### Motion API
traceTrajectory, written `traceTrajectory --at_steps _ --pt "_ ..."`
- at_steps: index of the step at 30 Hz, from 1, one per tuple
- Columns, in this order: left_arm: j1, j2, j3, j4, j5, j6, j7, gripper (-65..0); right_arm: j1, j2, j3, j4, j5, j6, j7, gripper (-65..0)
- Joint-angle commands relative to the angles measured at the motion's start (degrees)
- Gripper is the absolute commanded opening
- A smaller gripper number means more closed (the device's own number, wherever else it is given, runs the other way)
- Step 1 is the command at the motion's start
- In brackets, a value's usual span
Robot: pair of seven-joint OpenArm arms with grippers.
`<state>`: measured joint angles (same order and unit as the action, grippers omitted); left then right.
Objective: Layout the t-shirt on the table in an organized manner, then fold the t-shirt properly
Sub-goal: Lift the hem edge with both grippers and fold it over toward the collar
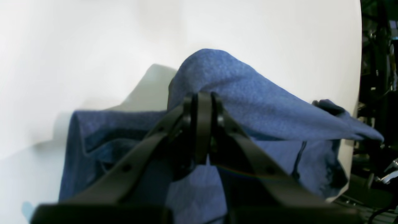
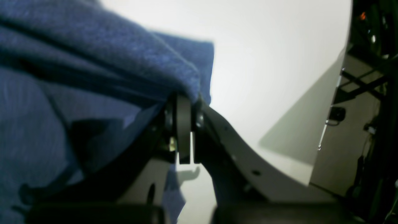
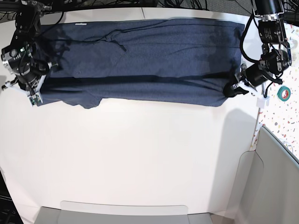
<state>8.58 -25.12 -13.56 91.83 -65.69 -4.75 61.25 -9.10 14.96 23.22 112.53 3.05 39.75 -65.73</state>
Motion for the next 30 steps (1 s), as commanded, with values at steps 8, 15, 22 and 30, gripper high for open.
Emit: traceTrajectory --at_steps 8,15,22,30 --pt "3.16 -1.12 -0.46 0.96 -0.64 -0.3 -1.17 -65.0 -3.6 -0.5 0.38 1.01 -0.28 0.25 0.81 -65.0" --pt "5.79 -1.21 -2.83 1.84 -0.64 -0.21 -1.17 -65.0 -5.62 -0.5 2.76 3.38 -0.28 0.25 0.55 -65.0" --pt "8.87 -1.12 -5.56 5.35 -0.55 -0.21 -1.17 -65.0 -7.29 -0.5 3.63 3.56 -0.28 0.25 0.46 -65.0" --pt "10.72 -0.77 -5.03 5.18 -0.55 -0.21 -1.08 -65.0 -7.56 -0.59 3.37 2.59 -0.28 0.25 0.46 -65.0"
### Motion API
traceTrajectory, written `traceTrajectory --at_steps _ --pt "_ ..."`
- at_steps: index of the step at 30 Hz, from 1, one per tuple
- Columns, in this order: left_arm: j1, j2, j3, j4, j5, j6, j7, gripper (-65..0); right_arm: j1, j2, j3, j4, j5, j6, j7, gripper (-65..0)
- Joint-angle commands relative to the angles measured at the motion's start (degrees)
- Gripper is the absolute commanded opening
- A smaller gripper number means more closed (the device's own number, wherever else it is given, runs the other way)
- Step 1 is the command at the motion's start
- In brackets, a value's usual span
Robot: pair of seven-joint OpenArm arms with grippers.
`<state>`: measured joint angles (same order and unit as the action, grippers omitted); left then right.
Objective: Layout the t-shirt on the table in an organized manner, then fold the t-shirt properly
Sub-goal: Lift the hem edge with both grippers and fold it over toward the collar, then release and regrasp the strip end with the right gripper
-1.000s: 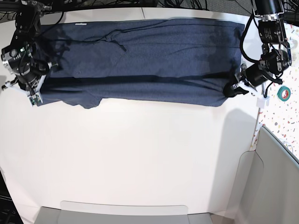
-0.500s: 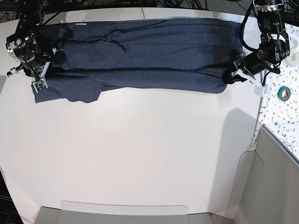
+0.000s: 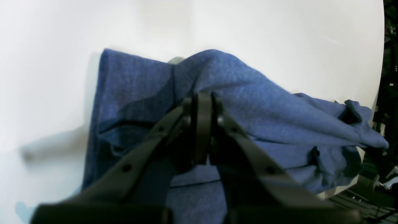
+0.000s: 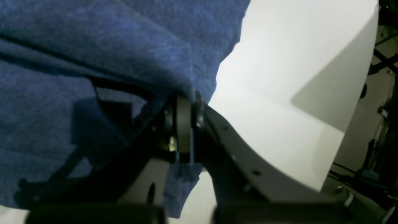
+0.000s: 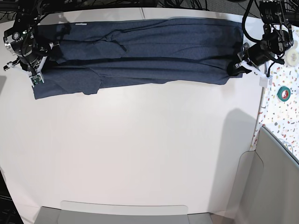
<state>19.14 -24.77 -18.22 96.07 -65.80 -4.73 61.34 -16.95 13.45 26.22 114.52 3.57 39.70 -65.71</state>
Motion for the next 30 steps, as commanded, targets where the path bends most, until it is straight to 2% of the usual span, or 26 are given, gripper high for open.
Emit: traceTrajectory --at_steps 1,6,17,22,23,25,28,30 --pt "0.69 -1.12 -0.38 0.94 -0.44 -0.24 -1.17 -65.0 0.29 0.92 0.38 0.16 -0.8 0.3 0.44 -65.0" --pt "2.62 -1.03 -0.38 1.11 -0.44 -0.24 -1.17 -65.0 0.64 -0.49 0.38 -1.42 -0.8 0.3 0.44 -65.0" --pt "5.44 0.12 -0.38 1.82 -0.44 -0.24 -1.17 -65.0 0.73 -0.84 0.38 -1.42 -0.8 0.3 0.53 -65.0" --pt "5.44 0.12 -0.38 1.73 -0.44 -0.24 -1.17 -65.0 0.73 -2.6 0.46 -1.42 -0.8 0.3 0.53 -65.0" --pt "5.35 0.12 -0.38 1.73 -0.44 -0.24 -1.17 -65.0 0.73 -2.68 0.46 -1.33 -0.72 0.3 0.44 -63.2" --pt "5.17 0.12 -0.38 1.73 -0.44 -0.24 -1.17 -64.9 0.73 -3.21 0.73 -1.07 0.07 0.3 0.44 -55.2" --pt "5.08 0.12 -0.38 1.73 -0.44 -0.24 -1.17 -61.3 0.55 -2.86 0.9 -0.45 5.09 0.3 0.35 -43.5" --pt "5.08 0.12 -0.38 1.64 -0.44 -0.24 -1.17 -60.1 0.29 -2.24 1.69 1.04 7.64 0.3 -1.41 -38.6"
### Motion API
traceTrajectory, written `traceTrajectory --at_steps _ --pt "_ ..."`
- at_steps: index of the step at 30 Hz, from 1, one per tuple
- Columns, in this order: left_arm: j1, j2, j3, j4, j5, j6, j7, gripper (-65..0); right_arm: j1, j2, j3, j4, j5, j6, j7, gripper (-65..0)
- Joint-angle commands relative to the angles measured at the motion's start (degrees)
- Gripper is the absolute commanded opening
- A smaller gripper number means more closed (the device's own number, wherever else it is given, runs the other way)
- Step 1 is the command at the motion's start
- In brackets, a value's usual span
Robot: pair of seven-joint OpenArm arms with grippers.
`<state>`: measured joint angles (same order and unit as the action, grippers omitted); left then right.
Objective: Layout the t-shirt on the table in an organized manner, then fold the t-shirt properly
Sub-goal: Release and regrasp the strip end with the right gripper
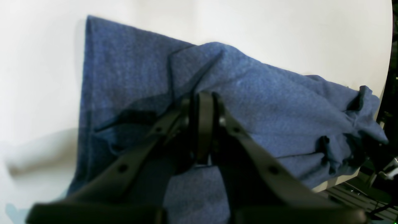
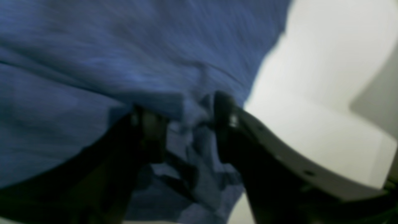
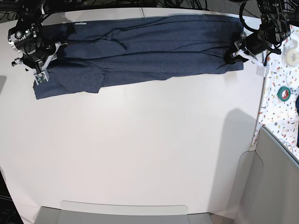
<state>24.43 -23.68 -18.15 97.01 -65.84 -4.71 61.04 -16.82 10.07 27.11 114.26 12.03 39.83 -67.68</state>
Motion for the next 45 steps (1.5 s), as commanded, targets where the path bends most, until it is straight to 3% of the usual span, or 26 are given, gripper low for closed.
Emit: traceTrajectory --at_steps 1,6,10,19,26,32,38,45 --pt "-0.21 -0.98 -0.44 0.7 -0.4 -0.26 -0.86 -59.8 0.34 1.5 1.59 2.01 0.85 0.17 -1.11 -36.8" --pt "-0.29 -0.98 -0.44 0.7 -0.31 -0.26 -0.86 -59.8 2.62 1.32 11.17 1.57 13.68 0.17 -6.74 -35.4" --pt "-0.29 -0.89 -0.44 0.7 -0.31 -0.26 -0.86 -59.8 7.19 1.14 16.89 -0.28 19.84 0.17 -12.32 -35.4" --pt "-0.29 -0.89 -0.44 0.61 -0.31 -0.26 -0.86 -59.8 16.86 -3.6 19.79 -13.03 20.36 0.17 -12.32 -35.4" --pt "-0.29 -0.8 -0.44 0.61 -0.31 -0.26 -0.86 -59.8 19.32 -8.0 19.7 -18.13 22.12 0.17 -12.32 -35.5" --pt "-0.29 -0.8 -0.44 -0.97 -0.31 -0.26 -0.86 -59.8 17.21 -7.82 20.05 -13.55 30.82 0.17 -12.32 -35.5" --pt "-0.29 -0.8 -0.44 -2.29 -0.31 -0.26 -0.86 -59.9 16.77 -7.74 23.48 -11.09 32.32 0.17 -12.32 -35.5" --pt "-0.29 -0.8 -0.44 -2.29 -0.4 -0.26 -0.86 -59.9 18.97 -8.88 23.48 -19.36 32.23 0.17 -12.32 -35.5"
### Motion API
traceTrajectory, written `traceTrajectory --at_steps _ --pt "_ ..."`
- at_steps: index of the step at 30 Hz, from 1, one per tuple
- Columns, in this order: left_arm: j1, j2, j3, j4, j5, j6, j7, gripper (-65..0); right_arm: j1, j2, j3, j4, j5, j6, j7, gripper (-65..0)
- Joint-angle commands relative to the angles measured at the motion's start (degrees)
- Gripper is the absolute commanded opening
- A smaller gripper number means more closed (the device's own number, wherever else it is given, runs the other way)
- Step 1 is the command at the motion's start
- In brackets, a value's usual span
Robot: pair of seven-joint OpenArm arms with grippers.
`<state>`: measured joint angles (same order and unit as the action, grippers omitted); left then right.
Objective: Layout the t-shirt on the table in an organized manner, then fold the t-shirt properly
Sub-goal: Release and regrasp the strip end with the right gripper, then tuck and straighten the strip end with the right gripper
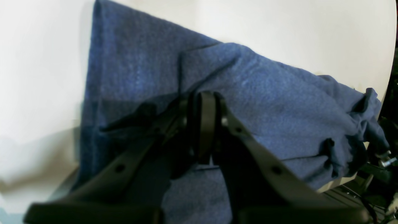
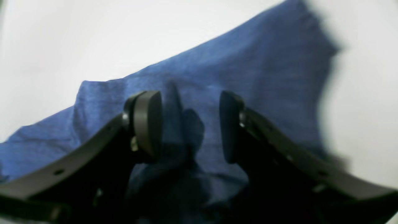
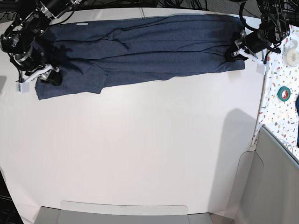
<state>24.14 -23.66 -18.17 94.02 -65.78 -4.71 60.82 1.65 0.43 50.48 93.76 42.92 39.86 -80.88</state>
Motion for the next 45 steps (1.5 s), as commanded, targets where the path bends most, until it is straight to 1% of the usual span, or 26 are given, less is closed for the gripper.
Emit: traceTrajectory --at_steps 1,5,14,16,20,21,23,25,26,28,34,36,41,45 --pt "-0.01 -0.82 -0.42 0.71 -0.46 -0.26 -0.64 -59.9 0.5 0.76 0.11 0.09 1.35 0.14 0.88 -35.5" --pt "-0.01 -0.82 -0.42 0.71 -0.46 -0.26 -0.64 -59.9 1.29 0.58 0.03 -2.11 1.44 0.14 0.88 -35.5" --pt "-0.01 -0.82 -0.42 0.71 -0.46 -0.26 -0.64 -59.9 2.17 0.15 -6.04 -2.19 1.79 0.14 0.88 -35.4" --pt "-0.01 -0.82 -0.42 0.71 -0.46 -0.26 -0.64 -59.9 2.53 -0.47 -6.65 -2.19 1.79 0.14 0.88 -35.5" --pt "-0.1 -0.82 -0.42 0.71 -0.46 -0.26 -0.64 -59.9 2.61 -0.65 -7.36 -2.28 1.61 0.14 0.88 -36.1" --pt "-0.1 -0.82 -0.42 0.71 -0.46 -0.26 -0.64 -59.9 2.61 -0.47 -8.24 -2.28 1.7 0.14 0.88 -38.3" --pt "-0.1 -0.82 -0.42 0.71 -0.46 -0.26 -0.64 -59.9 2.53 -0.29 -9.64 -2.28 1.7 0.14 0.88 -48.2" --pt "-0.1 -0.82 -0.42 0.71 -0.46 -0.26 -0.64 -59.9 2.35 -0.29 -11.4 -1.67 1.7 0.14 0.88 -62.6" --pt "-0.1 -0.82 -0.42 0.71 -0.46 -0.26 -0.64 -59.9 2.26 -0.21 -12.54 -1.05 1.7 0.14 0.88 -65.0" --pt "-0.1 -0.82 -0.42 0.71 -0.46 -0.26 -0.64 -59.9 0.86 0.23 -14.83 2.29 1.7 0.14 0.88 -65.0" --pt "-0.1 -0.82 -0.42 0.71 -0.46 -0.26 -0.64 -59.9 -4.6 0.67 -23.01 19.26 1.7 0.14 0.88 -65.0" --pt "-0.18 -0.82 -0.51 0.71 -0.46 -0.26 -0.64 -59.9 -6.62 1.46 -25.73 22.95 1.7 0.14 0.88 -65.0" --pt "-1.59 -0.82 -0.42 0.62 -0.46 -0.26 -0.64 -59.9 -10.84 4.89 -33.12 23.48 1.61 0.14 0.88 -65.0" --pt "-1.68 -0.82 -0.42 0.62 -0.46 -0.26 -0.64 -59.9 -13.91 6.04 -34.61 23.48 1.61 0.14 0.88 -65.0"
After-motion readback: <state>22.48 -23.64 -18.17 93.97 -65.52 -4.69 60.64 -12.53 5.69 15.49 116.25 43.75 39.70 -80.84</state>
